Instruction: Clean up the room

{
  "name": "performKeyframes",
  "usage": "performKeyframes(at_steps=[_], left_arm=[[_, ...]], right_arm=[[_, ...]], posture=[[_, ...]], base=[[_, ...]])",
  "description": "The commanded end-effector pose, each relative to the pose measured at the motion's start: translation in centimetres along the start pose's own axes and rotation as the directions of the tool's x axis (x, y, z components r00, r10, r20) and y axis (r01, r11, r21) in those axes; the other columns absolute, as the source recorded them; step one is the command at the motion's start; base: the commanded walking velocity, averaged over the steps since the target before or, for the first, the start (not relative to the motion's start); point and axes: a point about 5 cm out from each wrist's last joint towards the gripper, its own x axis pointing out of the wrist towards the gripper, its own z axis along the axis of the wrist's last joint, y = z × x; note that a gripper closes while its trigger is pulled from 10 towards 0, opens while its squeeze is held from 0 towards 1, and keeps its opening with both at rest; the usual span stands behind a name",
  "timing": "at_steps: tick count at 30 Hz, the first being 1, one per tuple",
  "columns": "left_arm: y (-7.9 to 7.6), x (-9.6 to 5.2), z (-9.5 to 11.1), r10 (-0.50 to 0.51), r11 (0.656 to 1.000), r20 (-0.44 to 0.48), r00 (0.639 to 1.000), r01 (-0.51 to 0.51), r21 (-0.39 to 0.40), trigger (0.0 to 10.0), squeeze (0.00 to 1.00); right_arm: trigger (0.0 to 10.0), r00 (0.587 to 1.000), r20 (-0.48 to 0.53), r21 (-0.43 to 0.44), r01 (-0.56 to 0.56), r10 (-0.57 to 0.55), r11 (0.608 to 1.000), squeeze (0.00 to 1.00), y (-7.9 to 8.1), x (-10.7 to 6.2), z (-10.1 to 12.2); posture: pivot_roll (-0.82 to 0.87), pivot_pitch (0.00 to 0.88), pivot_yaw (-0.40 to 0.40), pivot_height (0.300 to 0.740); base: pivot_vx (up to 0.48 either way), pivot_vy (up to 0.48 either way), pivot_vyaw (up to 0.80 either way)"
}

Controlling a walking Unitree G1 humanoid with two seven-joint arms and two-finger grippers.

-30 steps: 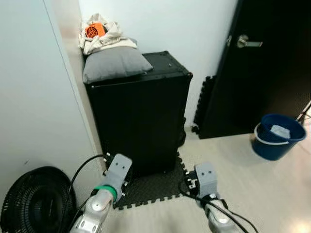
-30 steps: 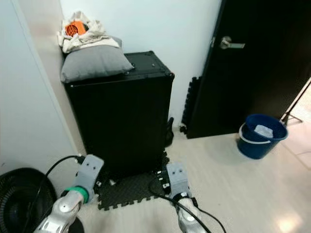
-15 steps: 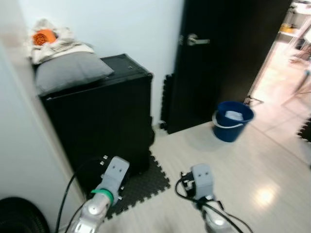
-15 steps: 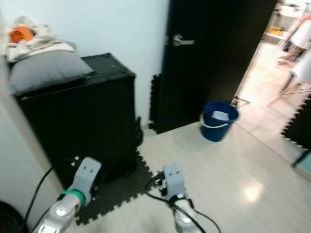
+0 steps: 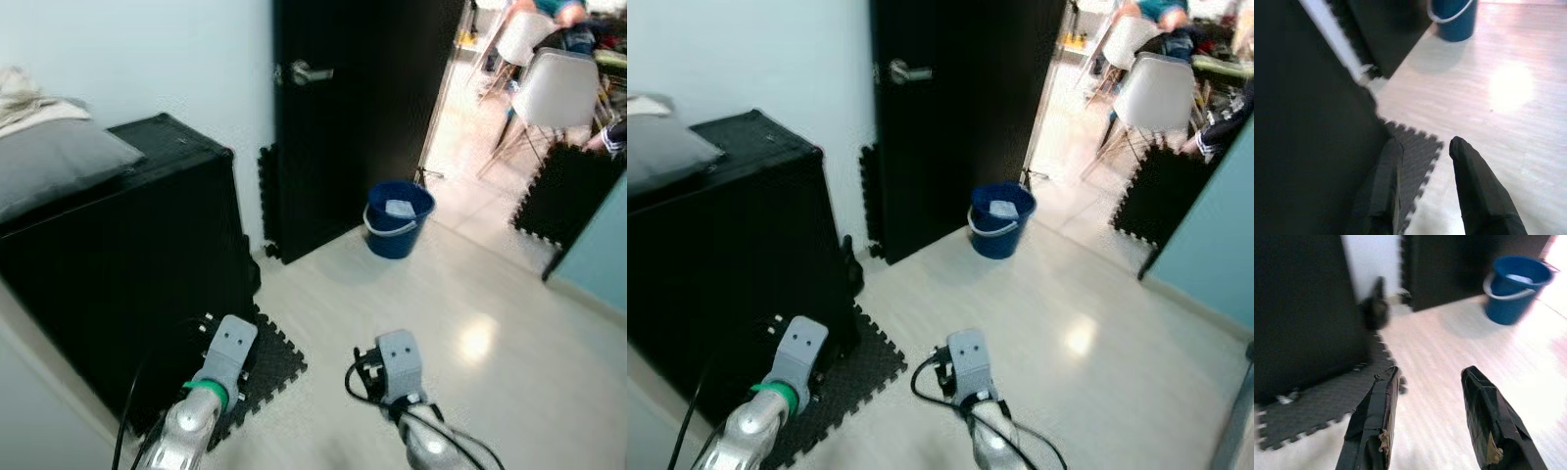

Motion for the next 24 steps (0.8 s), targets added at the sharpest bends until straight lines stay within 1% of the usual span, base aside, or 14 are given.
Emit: performKeyframes(at_steps=[1, 5, 11, 24], left_arm=[[-0.14, -0.06, -0.49, -0.002, 1.0, -0.029, 1.0, 0.002, -0.008, 10.0, 0.0], [-0.21, 0.0, -0.56, -0.016, 1.0, -0.041, 0.999, 0.015, -0.018, 10.0, 0.0], [-0.09, 0.02, -0.35, -0.011, 1.0, -0.027, 1.0, 0.01, -0.023, 10.0, 0.0], [-0.03, 0.03, -0.3, -0.004, 1.0, -0.027, 1.0, 0.003, -0.007, 10.0, 0.0]], right_arm=[[10.0, 1.0, -0.014, 0.001, 0.002, -0.002, 1.0, 0.0, -0.07, -0.08, -0.23], [10.0, 1.0, -0.014, 0.0, 0.001, -0.001, 1.0, 0.0, -0.06, -0.05, -0.21], [10.0, 1.0, -0.014, 0.0, 0.001, -0.001, 1.0, 0.0, -0.02, -0.03, -0.18], [10.0, 1.0, -0.014, 0.002, 0.002, -0.002, 1.0, 0.0, 0.07, -0.06, -0.23]], posture=[[-0.1, 0.0, 0.083, 0.74], [-0.1, 0.0, 0.083, 0.74], [-0.1, 0.0, 0.084, 0.74], [-0.1, 0.0, 0.086, 0.74]], base=[[0.0, 0.0, -0.8], [0.0, 0.0, -0.8], [0.0, 0.0, -0.8], [0.0, 0.0, -0.8]])
